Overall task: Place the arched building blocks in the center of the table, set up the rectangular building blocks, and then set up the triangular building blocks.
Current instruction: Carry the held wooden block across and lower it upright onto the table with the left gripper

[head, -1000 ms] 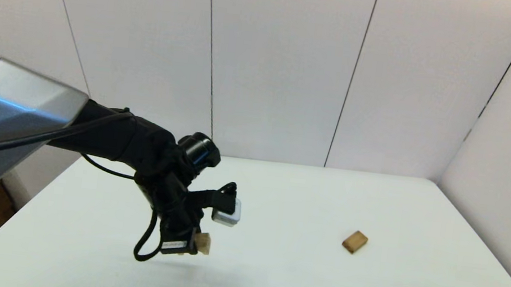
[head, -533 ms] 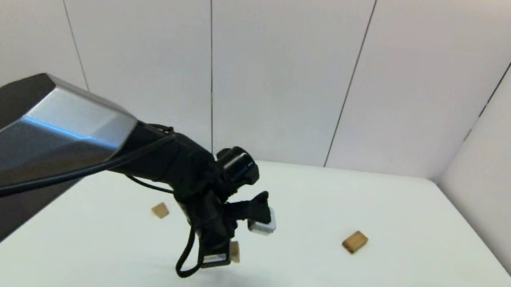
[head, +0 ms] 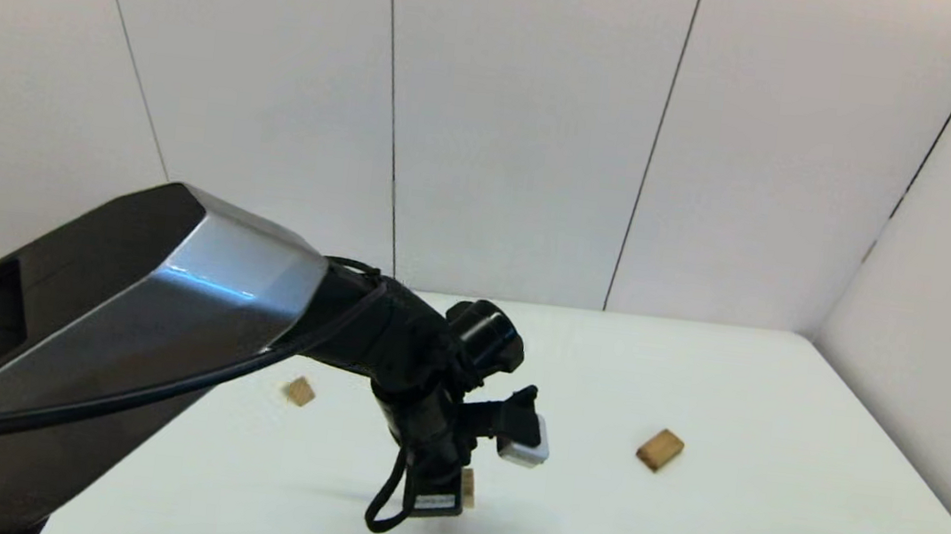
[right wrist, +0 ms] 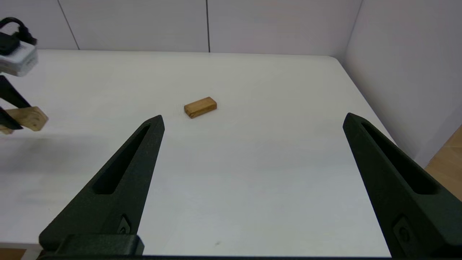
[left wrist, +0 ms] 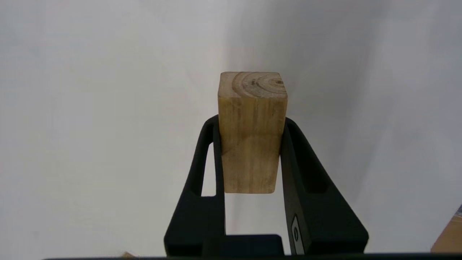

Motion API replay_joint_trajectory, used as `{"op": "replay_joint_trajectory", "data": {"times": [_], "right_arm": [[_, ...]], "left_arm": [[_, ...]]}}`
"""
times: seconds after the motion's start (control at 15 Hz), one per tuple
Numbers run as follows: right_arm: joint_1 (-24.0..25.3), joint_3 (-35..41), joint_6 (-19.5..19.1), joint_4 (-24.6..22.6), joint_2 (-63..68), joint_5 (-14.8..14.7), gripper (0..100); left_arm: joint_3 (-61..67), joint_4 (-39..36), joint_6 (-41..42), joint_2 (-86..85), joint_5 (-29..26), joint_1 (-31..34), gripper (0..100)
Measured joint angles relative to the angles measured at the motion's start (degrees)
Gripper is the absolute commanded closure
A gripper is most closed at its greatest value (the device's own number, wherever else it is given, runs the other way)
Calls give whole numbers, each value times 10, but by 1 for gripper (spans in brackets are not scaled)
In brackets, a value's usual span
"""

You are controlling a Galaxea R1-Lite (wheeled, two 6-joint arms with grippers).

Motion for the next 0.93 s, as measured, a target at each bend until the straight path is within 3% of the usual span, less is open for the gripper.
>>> {"op": "replay_joint_trajectory", "data": {"times": [0.93], "right_arm": [[0,0,0,0,0,0,0]], "left_arm": [[-83,11,148,54,-1,-4,100]]}}
